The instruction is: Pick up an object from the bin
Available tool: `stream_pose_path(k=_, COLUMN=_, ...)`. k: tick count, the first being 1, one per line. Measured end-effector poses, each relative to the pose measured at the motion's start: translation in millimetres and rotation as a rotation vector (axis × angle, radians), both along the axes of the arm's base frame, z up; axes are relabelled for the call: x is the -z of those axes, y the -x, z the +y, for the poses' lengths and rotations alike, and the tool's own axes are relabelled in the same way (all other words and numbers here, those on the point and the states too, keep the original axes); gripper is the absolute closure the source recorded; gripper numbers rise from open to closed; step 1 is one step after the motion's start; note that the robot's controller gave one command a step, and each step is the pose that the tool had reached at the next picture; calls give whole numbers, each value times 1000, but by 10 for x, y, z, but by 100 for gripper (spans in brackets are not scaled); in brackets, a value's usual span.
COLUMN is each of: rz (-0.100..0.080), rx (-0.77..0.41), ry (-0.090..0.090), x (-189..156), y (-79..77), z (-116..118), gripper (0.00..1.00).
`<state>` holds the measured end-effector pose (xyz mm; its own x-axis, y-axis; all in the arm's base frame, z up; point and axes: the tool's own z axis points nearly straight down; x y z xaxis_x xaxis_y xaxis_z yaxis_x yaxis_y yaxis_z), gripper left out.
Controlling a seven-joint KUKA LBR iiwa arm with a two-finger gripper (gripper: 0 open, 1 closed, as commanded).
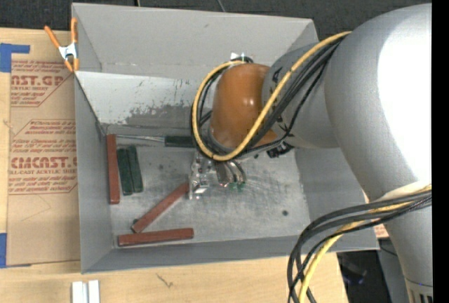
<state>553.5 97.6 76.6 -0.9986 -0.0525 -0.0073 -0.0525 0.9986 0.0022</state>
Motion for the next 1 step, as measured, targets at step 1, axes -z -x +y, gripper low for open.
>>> stream_pose_path(k=1, rz=7, rx=-2, ry=1, x=-1982, y=-129, z=-75, gripper=100)
